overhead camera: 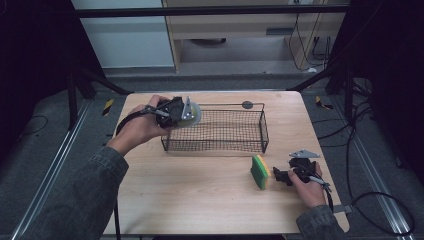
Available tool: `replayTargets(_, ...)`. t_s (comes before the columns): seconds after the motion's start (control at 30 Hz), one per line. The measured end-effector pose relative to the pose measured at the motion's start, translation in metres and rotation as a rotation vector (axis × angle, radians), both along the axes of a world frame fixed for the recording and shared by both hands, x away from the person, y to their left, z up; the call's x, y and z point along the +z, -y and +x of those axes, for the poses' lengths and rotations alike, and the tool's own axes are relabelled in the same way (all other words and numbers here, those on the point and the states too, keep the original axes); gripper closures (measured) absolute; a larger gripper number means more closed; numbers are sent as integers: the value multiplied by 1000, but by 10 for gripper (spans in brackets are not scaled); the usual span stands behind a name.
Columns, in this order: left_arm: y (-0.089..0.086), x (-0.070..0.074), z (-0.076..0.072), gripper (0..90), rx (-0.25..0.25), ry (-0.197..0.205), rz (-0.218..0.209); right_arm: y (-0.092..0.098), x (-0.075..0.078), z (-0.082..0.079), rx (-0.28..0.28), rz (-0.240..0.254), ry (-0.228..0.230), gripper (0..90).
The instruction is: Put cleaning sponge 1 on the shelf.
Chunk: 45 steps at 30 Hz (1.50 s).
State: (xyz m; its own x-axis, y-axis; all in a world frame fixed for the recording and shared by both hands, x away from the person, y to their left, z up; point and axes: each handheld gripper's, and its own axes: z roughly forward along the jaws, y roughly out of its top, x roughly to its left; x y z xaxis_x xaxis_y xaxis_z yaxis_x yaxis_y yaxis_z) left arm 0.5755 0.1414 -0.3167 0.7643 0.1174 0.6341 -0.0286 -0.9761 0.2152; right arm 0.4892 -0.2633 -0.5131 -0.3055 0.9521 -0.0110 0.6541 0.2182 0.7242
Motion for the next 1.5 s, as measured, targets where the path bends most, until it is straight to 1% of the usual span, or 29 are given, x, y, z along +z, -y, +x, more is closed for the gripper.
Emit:
replayTargets(0.03, 1, 0, 0, 704, -4, 1, 10, 0, 0, 0, 1, -3, 1, 8)
replayTargets(0.13, 1, 0, 0, 705, -11, 6, 10, 0, 0, 0, 0, -1, 1, 9)
replayTargets(0.23, 0, -2, 1, 705, -14, 1, 4, 0, 0, 0, 0, -1, 1, 9)
replayTargets(0.33, -1, -2, 3, 704, -17, 1, 12, 0, 0, 0, 0, 0, 0, 9)
replayTargets(0.43, -1, -3, 4, 704, -21, 2, 8, 0, 0, 0, 0, 0, 0, 8)
replayTargets(0.5, -1, -5, 5, 704, -25, -2, 3, 0, 0, 0, 0, -1, 1, 8)
replayTargets(0.6, -1, -8, 6, 704, -31, -9, 15, 0, 0, 0, -1, 0, 1, 9)
replayTargets(0.73, 2, -9, 6, 704, -34, -13, 9, 0, 0, 0, 0, -1, 1, 9)
replayTargets(0.8, 4, -9, 7, 704, -38, -17, 14, 0, 0, 0, 0, -3, 1, 8)
replayTargets(0.83, 5, -11, 8, 704, -38, -24, 11, 0, 0, 0, 0, -1, 1, 9)
replayTargets(0.9, 6, -13, 11, 704, -44, -29, 24, 0, 0, 0, -1, 0, 1, 8)
replayTargets(0.93, 6, -14, 11, 704, -43, -34, 27, 0, 0, 0, -1, 0, 1, 8)
replayTargets(0.97, 7, -16, 12, 704, -40, -37, 21, 0, 0, 0, 0, -3, 1, 8)
replayTargets(1.0, 7, -16, 13, 704, -43, -35, 28, 0, 0, 0, 0, -1, 1, 9)
replayTargets(1.07, 6, -18, 13, 704, -37, -43, 19, 0, 0, 0, 0, -1, 1, 8)
replayTargets(1.2, 5, -20, 15, 704, -30, -52, 27, 0, 0, 0, 0, -1, 1, 8)
replayTargets(1.5, 1, -27, 18, 704, -23, -68, 26, 0, 0, 0, 0, -3, 1, 8)
